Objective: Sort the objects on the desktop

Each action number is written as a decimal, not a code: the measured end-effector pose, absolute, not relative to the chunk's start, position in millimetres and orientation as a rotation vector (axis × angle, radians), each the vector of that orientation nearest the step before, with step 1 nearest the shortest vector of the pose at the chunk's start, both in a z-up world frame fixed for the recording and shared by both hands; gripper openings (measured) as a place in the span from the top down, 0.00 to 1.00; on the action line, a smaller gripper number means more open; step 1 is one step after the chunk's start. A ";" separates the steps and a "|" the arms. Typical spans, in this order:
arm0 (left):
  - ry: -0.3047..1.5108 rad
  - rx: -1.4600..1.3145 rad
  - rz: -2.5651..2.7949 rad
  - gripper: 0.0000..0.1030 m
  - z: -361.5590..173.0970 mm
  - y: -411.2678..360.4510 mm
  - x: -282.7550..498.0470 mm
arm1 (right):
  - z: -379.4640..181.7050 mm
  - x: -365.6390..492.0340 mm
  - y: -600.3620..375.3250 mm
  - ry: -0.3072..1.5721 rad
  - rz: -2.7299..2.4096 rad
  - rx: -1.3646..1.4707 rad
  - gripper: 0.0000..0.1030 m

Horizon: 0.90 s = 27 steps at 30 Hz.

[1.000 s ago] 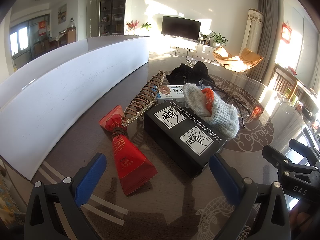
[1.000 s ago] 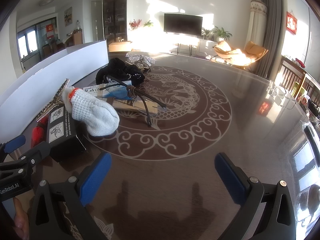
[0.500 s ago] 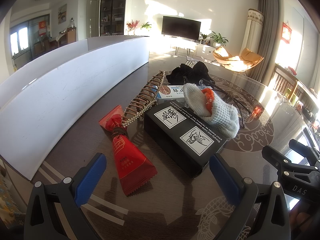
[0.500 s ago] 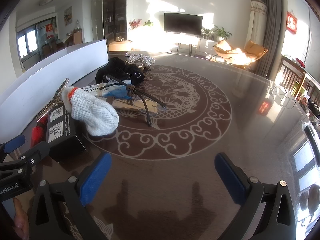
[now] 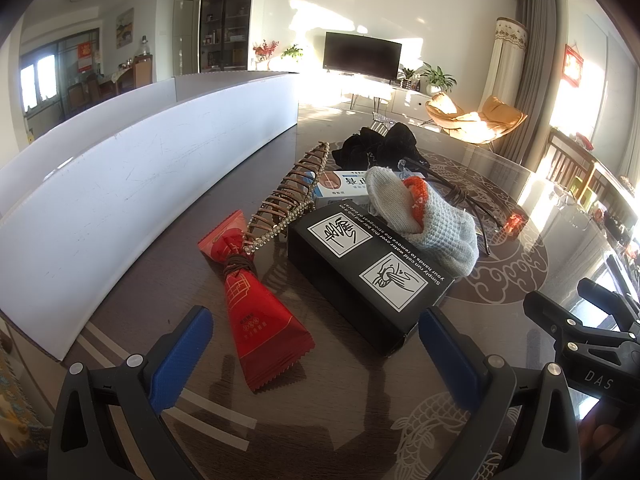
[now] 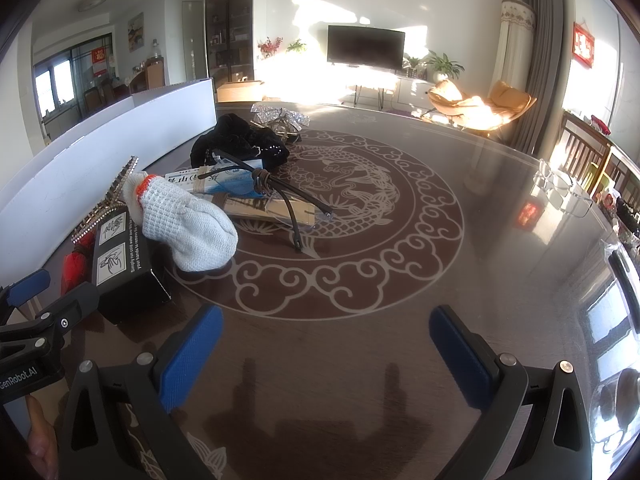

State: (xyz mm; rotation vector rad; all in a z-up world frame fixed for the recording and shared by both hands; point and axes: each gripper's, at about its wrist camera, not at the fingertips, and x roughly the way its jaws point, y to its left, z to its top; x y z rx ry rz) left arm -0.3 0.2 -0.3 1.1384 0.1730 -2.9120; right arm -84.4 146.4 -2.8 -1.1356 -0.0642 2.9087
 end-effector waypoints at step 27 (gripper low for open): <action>0.172 1.139 -2.913 0.00 -0.4 0.2 -0.4 | -1.9 -83.4 146.5 -0.063 2.908 -1.138 0.00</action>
